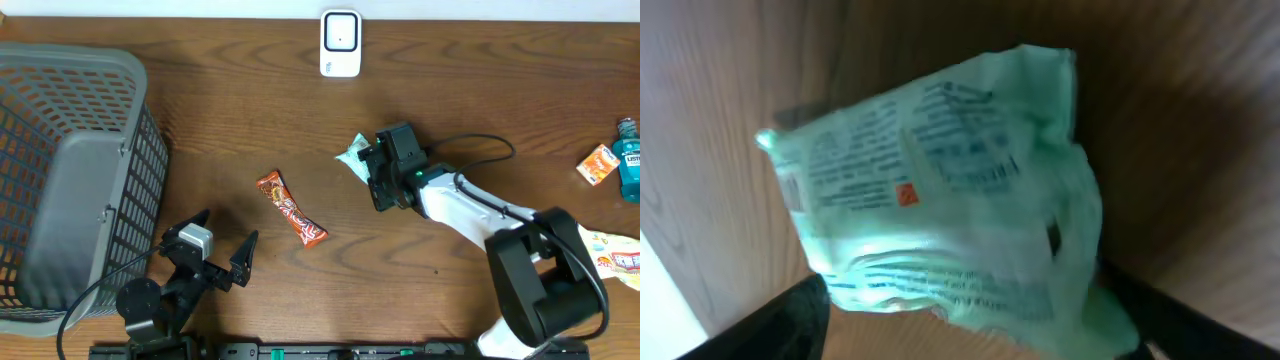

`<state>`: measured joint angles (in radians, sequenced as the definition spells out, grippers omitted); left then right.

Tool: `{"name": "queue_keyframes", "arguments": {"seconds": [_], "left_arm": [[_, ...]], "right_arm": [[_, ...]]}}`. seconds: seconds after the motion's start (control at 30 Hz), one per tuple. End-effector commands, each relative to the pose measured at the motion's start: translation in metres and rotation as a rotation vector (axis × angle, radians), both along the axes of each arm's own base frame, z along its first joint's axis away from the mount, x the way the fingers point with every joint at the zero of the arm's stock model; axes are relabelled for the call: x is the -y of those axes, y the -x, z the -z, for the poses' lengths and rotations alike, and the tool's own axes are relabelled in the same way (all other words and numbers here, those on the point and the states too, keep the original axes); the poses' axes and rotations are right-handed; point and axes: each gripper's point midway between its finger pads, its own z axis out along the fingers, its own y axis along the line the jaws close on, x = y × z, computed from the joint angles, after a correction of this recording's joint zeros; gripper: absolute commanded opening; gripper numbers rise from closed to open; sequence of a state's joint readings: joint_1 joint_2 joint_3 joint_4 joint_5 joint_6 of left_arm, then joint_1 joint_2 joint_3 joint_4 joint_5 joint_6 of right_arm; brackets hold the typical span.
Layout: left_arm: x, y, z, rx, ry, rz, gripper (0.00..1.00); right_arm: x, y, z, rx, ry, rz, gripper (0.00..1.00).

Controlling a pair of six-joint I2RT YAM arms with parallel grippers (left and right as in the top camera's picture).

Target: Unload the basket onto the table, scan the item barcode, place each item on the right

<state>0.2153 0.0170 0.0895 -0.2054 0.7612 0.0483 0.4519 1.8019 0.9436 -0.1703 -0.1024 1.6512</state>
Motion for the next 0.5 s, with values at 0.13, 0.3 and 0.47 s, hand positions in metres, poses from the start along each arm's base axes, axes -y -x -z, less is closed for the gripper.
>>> {"name": "queue_keyframes", "arguments": {"seconds": [0.13,0.3,0.47], "left_arm": [[0.002,0.002,0.011,-0.035,0.015,0.011,0.98],[0.002,0.002,0.011,-0.035,0.015,0.011,0.98],[0.002,0.002,0.011,-0.035,0.015,0.011,0.98]], "right_arm": [[0.045,0.031,0.066,-0.119,0.292,-0.122,0.09],[0.047,0.029,0.059,-0.085,0.33,-0.256,0.01],[0.024,0.001,-0.009,0.212,0.293,-0.597,0.01]]}}
